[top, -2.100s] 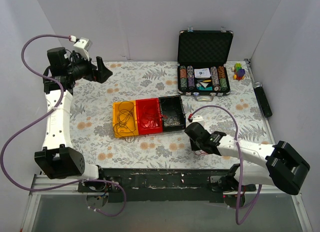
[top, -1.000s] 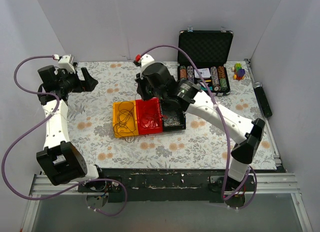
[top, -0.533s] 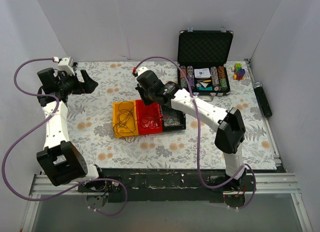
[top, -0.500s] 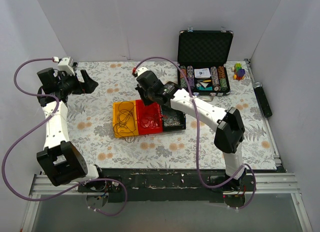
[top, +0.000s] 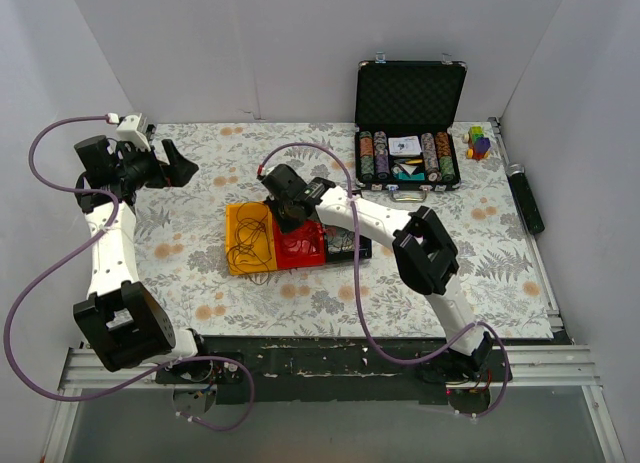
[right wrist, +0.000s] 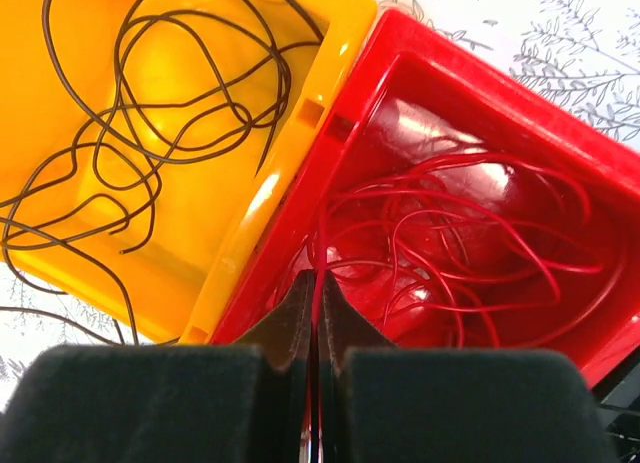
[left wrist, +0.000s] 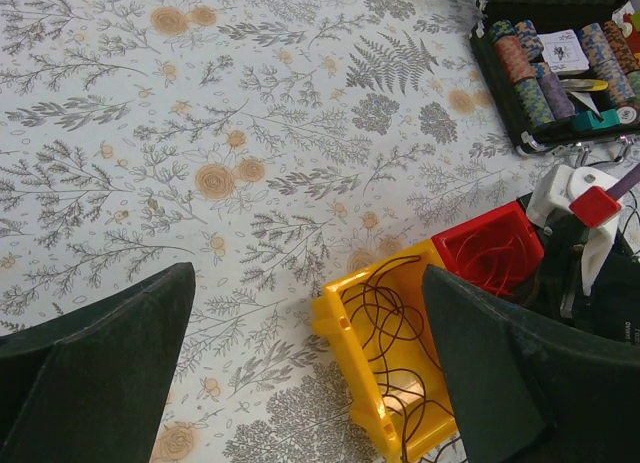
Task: Untangle the cables
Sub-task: Reset both arms
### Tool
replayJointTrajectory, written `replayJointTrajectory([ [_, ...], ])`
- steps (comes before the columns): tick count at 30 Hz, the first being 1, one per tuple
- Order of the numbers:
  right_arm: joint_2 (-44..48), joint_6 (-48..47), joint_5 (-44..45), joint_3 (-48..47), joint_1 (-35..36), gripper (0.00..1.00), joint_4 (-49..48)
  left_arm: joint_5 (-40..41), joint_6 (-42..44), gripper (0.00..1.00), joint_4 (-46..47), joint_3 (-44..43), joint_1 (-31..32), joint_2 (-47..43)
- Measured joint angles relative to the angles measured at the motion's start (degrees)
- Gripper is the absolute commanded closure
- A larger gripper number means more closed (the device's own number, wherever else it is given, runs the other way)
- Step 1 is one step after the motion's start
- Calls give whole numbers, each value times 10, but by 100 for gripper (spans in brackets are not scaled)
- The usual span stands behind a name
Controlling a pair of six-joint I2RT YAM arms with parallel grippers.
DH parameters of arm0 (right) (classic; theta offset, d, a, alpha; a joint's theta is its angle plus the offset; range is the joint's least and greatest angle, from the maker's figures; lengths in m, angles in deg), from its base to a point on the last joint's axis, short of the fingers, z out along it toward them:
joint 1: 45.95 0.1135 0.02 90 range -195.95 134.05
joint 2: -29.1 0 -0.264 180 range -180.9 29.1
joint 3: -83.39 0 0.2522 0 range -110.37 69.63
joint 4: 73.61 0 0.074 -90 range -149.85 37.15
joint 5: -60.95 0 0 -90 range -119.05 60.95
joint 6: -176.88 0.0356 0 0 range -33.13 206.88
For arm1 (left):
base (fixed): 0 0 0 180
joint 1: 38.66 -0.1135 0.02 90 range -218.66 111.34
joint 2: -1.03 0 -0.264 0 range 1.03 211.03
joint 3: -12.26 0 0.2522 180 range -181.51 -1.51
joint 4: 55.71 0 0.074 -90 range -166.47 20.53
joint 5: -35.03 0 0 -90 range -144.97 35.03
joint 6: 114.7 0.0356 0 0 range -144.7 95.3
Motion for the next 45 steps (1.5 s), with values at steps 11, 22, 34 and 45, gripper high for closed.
replayJointTrajectory([
  [11, 2, 10, -1, -39, 0, 42, 73, -17, 2, 2, 4, 0, 0, 0],
  [22, 39, 1, 16, -132, 0, 20, 158, -17, 18, 2, -1, 0, 0, 0],
  [34, 203, 4, 18, -45, -68, 14, 178, -15, 23, 2, -6, 1, 4, 0],
  [45, 391, 12, 47, 199, -131, 11, 132, 41, -17, 2, -81, -30, 8, 52],
])
